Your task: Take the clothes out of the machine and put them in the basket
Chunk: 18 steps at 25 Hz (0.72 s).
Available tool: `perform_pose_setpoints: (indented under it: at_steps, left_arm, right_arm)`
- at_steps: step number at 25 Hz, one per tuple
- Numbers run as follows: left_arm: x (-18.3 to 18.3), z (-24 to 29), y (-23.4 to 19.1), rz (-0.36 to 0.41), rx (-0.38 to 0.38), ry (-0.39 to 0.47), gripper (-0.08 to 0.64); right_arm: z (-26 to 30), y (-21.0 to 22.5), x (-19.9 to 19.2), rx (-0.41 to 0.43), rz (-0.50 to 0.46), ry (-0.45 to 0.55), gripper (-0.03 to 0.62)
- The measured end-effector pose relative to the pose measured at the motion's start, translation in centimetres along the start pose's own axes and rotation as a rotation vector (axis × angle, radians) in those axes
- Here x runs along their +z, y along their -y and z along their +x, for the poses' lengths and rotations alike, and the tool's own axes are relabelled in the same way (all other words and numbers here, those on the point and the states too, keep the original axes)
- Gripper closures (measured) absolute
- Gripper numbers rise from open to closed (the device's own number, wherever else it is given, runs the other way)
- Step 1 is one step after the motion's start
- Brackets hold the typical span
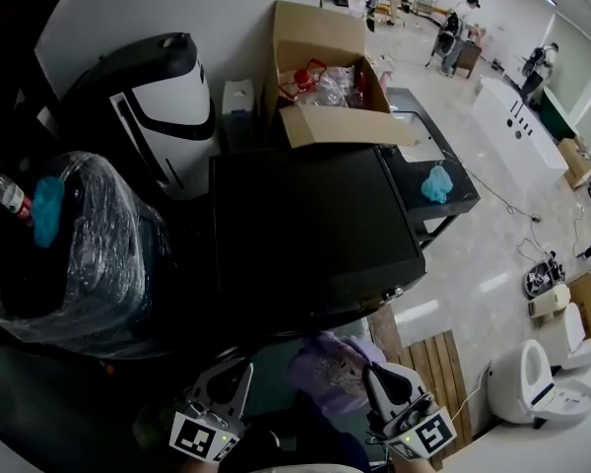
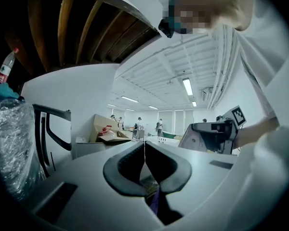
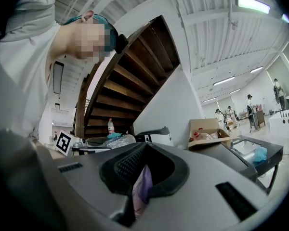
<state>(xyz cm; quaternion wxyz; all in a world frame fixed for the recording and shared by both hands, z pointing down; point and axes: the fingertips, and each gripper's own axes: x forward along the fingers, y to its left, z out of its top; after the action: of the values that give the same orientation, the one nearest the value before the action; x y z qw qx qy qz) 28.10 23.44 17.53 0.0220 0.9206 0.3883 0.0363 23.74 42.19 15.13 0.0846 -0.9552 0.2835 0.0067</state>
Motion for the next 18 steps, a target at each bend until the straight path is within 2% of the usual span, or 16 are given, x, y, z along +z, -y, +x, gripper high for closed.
perform_pose_setpoints:
  at_steps: [6, 10, 18]
  left_arm:
    - [6.0, 0.3, -0.3, -0.01, 0.068, 0.024, 0.538]
    - [8.8, 0.7, 0.2, -0.025, 0.126, 0.043, 0.538]
    - [11.1, 0.7, 0.6, -0.048, 0.214, 0.067, 0.538]
  right_arm:
    - [2.4, -0.6, 4.9, 0.063, -0.048, -0.026, 0.581]
    - [3.0, -1.0, 7.7, 0.119, -0.027, -0.021, 0.581]
    - [4.1, -1.5, 10.3, 0.208, 0.006, 0.0, 0.581]
